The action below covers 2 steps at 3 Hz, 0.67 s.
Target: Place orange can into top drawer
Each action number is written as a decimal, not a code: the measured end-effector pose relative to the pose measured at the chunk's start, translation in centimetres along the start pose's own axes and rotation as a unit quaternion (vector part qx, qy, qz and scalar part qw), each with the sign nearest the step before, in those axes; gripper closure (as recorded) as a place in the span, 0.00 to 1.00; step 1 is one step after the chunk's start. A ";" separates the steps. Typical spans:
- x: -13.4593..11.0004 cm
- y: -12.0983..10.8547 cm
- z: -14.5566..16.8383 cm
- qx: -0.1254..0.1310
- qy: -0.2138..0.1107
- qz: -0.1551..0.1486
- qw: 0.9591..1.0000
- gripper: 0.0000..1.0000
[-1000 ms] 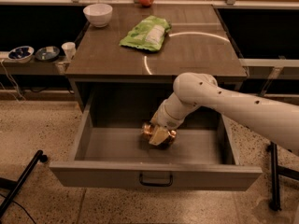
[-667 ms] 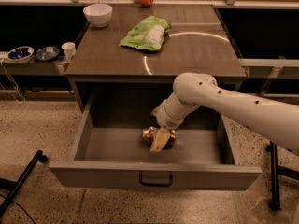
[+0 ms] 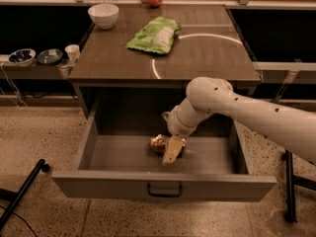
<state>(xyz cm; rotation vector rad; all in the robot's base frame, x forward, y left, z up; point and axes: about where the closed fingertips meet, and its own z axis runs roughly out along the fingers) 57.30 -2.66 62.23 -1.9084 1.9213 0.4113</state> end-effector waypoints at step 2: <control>1.0 1.0 -3.7 0.035 0.013 -0.017 0.999 0.00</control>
Offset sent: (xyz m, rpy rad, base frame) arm -0.0092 -0.0166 0.0164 -0.0164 -0.0534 0.0014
